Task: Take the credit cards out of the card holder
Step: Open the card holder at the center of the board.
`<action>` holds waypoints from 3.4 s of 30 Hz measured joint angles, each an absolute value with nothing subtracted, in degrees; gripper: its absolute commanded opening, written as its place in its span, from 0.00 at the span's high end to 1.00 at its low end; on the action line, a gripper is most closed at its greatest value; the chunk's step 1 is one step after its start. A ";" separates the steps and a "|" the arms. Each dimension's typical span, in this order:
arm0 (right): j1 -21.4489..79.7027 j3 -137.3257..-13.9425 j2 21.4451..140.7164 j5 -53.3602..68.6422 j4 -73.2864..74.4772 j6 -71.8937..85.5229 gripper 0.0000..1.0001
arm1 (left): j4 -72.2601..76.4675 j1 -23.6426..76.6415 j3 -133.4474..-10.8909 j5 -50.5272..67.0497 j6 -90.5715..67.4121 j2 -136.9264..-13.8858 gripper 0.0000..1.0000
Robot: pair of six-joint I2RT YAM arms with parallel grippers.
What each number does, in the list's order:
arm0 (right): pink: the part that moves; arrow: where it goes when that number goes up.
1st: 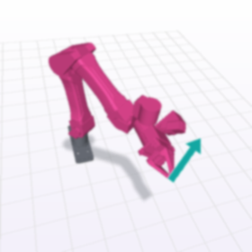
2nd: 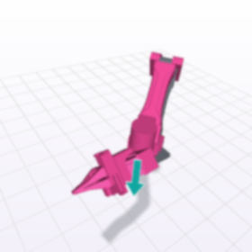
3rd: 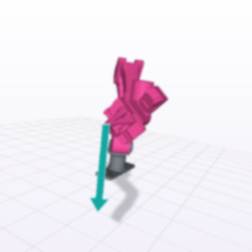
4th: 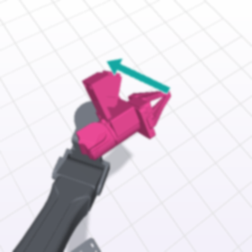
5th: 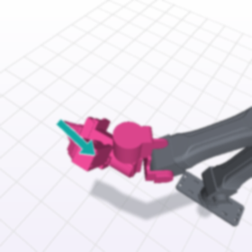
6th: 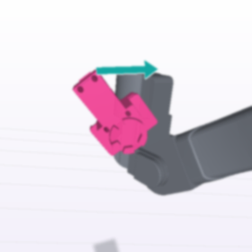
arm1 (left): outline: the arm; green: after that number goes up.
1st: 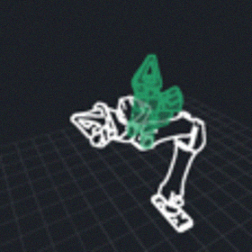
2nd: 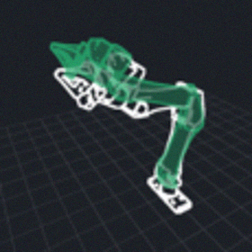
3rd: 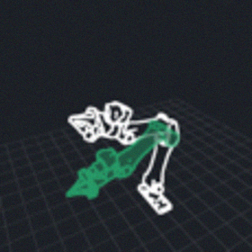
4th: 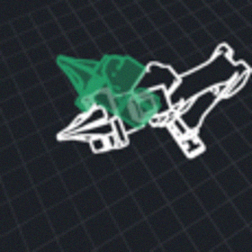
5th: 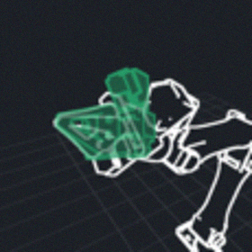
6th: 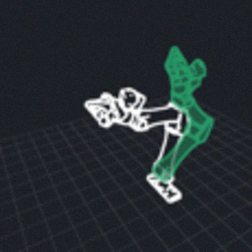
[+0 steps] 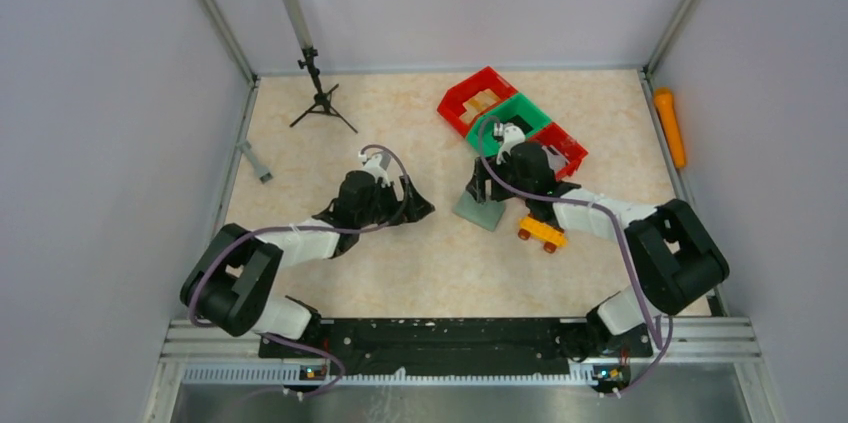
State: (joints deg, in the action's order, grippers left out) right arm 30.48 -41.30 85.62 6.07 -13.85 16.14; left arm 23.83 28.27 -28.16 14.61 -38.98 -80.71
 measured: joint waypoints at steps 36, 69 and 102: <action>31.88 -49.60 93.93 -4.82 1.54 15.66 0.58 | 15.00 34.33 -47.09 34.63 -32.14 -102.32 0.77; 36.64 -57.08 99.92 -14.20 12.16 11.73 1.00 | 5.23 34.33 -55.33 26.24 -28.82 -106.76 1.00; 37.10 -51.48 93.14 -2.66 5.87 12.62 0.24 | 6.24 32.64 -48.58 21.54 -31.70 -99.31 0.59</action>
State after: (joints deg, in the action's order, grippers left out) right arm 37.10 -51.48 93.14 -2.66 5.87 12.62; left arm 6.24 32.64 -48.58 21.54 -31.70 -99.31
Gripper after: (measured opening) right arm 0.776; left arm 0.408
